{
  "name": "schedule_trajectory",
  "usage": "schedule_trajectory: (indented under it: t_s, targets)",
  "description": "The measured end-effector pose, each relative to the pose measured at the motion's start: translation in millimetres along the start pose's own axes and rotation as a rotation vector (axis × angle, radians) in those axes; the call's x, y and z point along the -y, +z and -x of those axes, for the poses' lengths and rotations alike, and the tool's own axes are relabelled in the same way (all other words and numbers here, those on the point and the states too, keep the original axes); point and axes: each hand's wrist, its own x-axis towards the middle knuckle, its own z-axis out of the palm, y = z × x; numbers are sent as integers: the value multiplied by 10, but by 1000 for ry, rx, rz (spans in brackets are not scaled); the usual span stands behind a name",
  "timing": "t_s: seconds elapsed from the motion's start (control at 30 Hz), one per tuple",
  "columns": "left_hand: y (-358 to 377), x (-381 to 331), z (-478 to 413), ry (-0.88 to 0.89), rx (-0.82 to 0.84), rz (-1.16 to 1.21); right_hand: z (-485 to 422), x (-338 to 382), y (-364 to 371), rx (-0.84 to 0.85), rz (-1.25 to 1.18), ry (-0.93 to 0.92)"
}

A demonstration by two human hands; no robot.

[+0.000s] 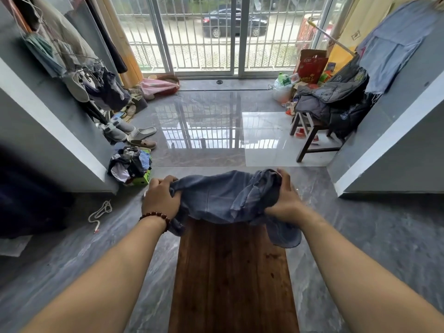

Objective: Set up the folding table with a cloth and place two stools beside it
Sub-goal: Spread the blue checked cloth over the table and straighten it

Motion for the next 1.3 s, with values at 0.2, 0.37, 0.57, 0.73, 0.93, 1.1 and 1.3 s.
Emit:
schedule_trajectory:
  t_s: [0.2, 0.37, 0.57, 0.73, 0.93, 1.1, 1.3]
  targets:
    - [49, -24, 3, 35, 63, 83, -42, -39, 201, -294, 122, 120]
    - [135, -181, 123, 119, 159, 203, -18, 24, 327, -241, 9, -4]
    - [343, -498, 272, 239, 481, -113, 20, 264, 462, 4, -75, -310]
    - [390, -575, 207, 143, 284, 1, 3, 230, 341, 27, 57, -273]
    - [386, -685, 219, 213, 153, 186, 60, 73, 342, -244, 304, 44]
    - [387, -683, 232, 242, 135, 173, -16, 25, 331, -219, -86, 243]
    - [443, -698, 211, 220, 151, 137, -169, 108, 417, -210, -823, 355]
